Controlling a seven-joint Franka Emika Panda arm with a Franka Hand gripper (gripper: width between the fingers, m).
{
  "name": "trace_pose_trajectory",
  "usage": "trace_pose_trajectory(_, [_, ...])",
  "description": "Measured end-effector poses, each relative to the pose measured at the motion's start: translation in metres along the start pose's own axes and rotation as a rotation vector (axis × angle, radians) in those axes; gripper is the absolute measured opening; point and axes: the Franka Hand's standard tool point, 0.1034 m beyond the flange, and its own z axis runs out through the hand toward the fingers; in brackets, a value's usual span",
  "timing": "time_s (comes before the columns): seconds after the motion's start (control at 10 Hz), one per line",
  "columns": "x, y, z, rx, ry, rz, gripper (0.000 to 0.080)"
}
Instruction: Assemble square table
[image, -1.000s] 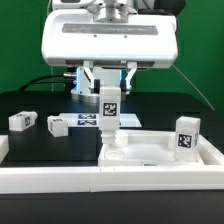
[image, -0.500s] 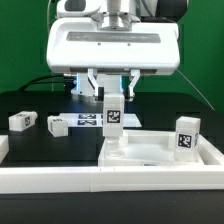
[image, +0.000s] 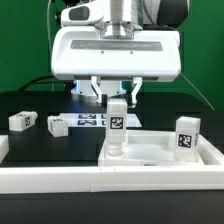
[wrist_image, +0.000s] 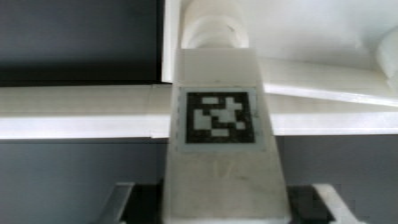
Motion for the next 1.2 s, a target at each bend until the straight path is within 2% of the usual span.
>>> trace_pose_trajectory(0.9, [-0.008,-0.001,0.012,-0.007,0.006,-0.006,0.0290])
trace_pose_trajectory(1.2, [-0.007,-0.001,0.013,-0.018,0.049,-0.010,0.0290])
